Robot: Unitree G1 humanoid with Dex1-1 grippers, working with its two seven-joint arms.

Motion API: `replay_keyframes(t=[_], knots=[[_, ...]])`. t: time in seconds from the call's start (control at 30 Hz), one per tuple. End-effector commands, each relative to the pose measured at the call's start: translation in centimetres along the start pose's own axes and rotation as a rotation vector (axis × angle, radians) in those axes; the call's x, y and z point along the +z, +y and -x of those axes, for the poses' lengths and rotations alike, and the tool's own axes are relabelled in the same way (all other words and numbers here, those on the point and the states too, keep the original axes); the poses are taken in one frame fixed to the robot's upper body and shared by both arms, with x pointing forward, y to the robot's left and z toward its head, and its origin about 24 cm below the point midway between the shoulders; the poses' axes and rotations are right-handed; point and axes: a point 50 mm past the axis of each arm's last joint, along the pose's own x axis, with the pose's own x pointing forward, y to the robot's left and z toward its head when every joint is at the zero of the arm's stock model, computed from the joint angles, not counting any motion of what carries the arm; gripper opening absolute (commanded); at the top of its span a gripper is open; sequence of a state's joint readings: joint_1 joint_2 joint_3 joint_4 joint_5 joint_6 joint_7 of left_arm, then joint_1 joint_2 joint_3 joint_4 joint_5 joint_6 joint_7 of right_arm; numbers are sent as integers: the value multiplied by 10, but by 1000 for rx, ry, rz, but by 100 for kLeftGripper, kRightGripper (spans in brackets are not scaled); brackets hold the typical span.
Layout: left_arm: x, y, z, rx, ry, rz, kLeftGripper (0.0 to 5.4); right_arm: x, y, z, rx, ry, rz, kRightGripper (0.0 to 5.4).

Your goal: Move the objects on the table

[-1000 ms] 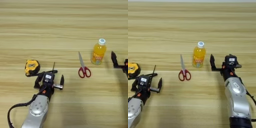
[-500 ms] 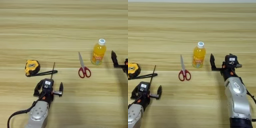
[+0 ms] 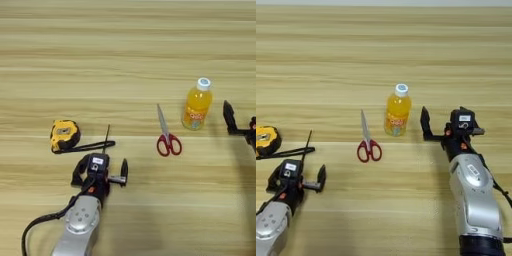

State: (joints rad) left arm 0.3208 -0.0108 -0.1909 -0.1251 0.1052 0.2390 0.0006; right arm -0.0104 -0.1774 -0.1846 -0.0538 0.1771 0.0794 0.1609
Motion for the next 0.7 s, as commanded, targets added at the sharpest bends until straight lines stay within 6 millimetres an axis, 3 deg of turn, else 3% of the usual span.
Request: replay_keyframes(t=[0.03,0.27,0.7], knots=[[-23,4,3,19,111,-10,540,0,2,0,4,8,-5,540],[-27,7,4,36,137,-16,540,1,1,0,3,7,-5,540],[-30,12,5,63,162,-27,422,2,0,0,0,3,-4,540]])
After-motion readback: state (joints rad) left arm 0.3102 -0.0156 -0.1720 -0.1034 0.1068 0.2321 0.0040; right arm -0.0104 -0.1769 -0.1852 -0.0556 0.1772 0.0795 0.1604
